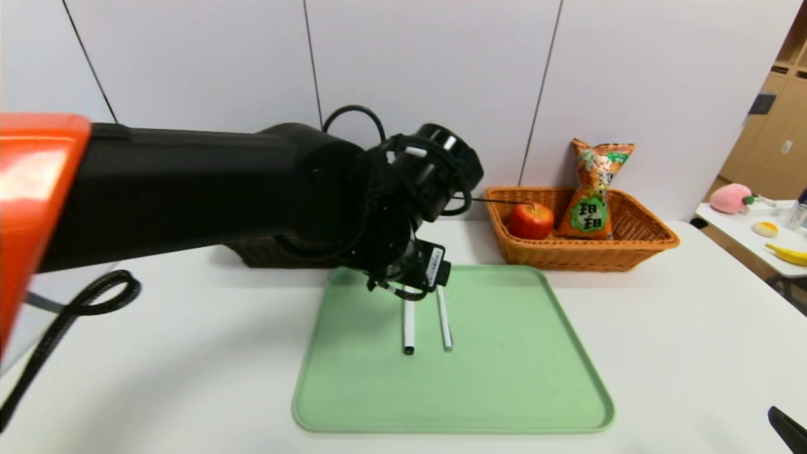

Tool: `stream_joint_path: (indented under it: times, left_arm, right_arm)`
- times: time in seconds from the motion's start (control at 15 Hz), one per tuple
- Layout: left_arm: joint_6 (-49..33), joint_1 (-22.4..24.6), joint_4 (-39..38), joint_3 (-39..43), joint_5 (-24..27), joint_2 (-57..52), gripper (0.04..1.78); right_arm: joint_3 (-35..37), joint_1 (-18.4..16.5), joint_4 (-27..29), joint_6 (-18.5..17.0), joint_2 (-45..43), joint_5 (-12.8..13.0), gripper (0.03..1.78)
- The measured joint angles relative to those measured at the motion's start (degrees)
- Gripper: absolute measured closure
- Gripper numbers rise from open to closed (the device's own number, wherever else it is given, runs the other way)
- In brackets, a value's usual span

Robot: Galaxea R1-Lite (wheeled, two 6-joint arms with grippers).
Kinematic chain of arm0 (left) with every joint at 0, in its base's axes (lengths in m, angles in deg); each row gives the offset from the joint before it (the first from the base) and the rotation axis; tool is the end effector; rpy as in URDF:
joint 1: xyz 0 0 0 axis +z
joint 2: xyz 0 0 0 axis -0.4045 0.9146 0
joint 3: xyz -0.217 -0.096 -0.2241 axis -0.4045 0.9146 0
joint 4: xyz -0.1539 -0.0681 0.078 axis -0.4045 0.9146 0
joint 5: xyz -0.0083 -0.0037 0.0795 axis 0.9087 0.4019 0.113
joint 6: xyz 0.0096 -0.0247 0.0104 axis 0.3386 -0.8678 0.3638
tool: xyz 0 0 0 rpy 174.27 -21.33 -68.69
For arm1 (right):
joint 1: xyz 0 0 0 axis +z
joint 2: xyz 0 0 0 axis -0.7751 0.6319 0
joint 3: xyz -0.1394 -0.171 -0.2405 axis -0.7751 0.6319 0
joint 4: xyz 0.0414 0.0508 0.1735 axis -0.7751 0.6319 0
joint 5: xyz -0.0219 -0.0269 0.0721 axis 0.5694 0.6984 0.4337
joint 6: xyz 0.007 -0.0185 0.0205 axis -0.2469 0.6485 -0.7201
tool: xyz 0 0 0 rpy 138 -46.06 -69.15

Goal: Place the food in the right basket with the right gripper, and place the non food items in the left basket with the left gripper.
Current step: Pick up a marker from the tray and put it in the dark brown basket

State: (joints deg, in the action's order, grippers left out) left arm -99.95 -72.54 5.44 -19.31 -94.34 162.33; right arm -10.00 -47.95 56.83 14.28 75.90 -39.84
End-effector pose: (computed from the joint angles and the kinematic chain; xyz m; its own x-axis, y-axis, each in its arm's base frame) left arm 0.2764 -0.2957 0.2413 0.6933 -0.1289 -0.7091 0.2602 0.9623 0.0794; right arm 0.0057 0.0017 0.1532 0.9875 0.0998 -0.1222 -0.1099 0.9907 -0.0797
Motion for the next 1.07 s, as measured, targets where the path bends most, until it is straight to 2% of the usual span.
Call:
stream_joint_path:
  times: [0.07, 0.33, 0.73, 1.07]
  left_arm:
    - [-2.04, -0.24, 2.29, -1.84, 0.11, 2.32, 0.13]
    - [-5.02, 0.39, 2.93, -5.14, -0.02, 8.39, 0.13]
    - [-7.23, 3.78, 2.71, -5.67, 0.16, 12.82, 0.13]
    - [-7.45, 4.39, 1.52, -5.71, 0.09, 13.98, 0.13]
  right_arm:
    - [-0.16, 0.0, 0.0, 0.0, 0.02, -0.2, 0.11]
    - [-0.38, 0.02, -0.02, -0.01, 0.0, -1.02, 0.11]
    - [-0.29, 0.0, 0.05, -0.01, -0.69, -1.01, 0.11]
    - [-0.11, 0.09, 0.05, 0.1, -0.85, -1.12, 0.11]
